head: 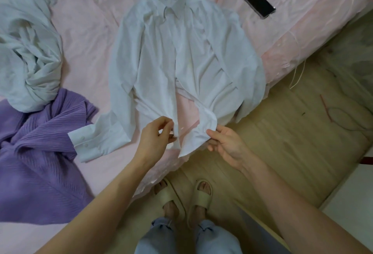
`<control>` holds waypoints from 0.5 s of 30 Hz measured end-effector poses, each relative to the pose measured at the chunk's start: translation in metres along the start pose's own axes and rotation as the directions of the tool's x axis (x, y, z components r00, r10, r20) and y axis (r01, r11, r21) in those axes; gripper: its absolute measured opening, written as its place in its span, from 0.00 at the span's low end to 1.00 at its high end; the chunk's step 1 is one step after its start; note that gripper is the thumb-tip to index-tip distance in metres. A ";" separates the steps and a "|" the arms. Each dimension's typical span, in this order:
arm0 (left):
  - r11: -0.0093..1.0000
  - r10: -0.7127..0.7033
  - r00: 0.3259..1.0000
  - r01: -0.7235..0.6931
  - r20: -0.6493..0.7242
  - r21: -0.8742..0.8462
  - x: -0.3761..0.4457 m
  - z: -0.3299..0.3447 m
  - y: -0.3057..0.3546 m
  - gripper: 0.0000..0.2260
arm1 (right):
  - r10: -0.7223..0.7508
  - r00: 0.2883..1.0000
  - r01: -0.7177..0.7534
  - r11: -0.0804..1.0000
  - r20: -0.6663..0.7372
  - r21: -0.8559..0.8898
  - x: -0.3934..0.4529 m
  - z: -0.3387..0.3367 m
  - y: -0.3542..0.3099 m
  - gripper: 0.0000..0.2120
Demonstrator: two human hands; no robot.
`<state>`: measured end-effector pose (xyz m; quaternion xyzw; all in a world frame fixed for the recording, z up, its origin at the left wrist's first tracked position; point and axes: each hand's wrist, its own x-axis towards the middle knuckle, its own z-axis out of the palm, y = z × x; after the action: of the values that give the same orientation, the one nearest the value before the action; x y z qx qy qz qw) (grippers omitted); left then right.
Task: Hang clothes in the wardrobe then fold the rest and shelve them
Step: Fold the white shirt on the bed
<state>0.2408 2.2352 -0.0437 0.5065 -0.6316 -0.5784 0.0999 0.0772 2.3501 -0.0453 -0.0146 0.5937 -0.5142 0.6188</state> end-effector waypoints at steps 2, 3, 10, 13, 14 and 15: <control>1.000 -0.008 1.000 0.008 -0.021 -0.008 0.000 -0.001 -0.001 0.09 | 0.008 1.000 -0.010 0.995 0.021 0.097 0.000 0.004 -0.002 0.11; 1.000 -0.010 0.999 0.010 -0.045 0.005 -0.001 -0.001 0.000 0.08 | 0.003 1.000 -0.006 0.990 0.021 0.139 0.000 0.005 -0.003 0.12; 0.995 -0.091 0.992 0.094 -0.085 0.032 0.006 -0.005 0.010 0.09 | 0.048 0.995 -0.033 0.984 -0.086 0.176 0.003 0.012 -0.009 0.11; 0.990 -0.129 0.990 0.126 -0.049 -0.058 0.008 -0.008 0.017 0.09 | 0.040 0.992 -0.020 0.985 -0.117 0.171 0.006 0.015 -0.013 0.12; 0.988 -0.129 0.991 0.125 -0.036 -0.088 0.009 -0.009 0.019 0.09 | 0.014 0.991 0.004 0.991 -0.130 0.135 0.007 0.015 -0.013 0.10; 0.986 -0.127 0.992 0.123 -0.028 -0.112 0.010 -0.011 0.021 0.09 | -0.020 0.987 0.033 0.996 -0.159 0.083 0.008 0.015 -0.014 0.08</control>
<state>0.2328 2.2172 -0.0279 0.5488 -0.5639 -0.6086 0.1022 0.0778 2.3295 -0.0380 0.0448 0.6178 -0.5470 0.5631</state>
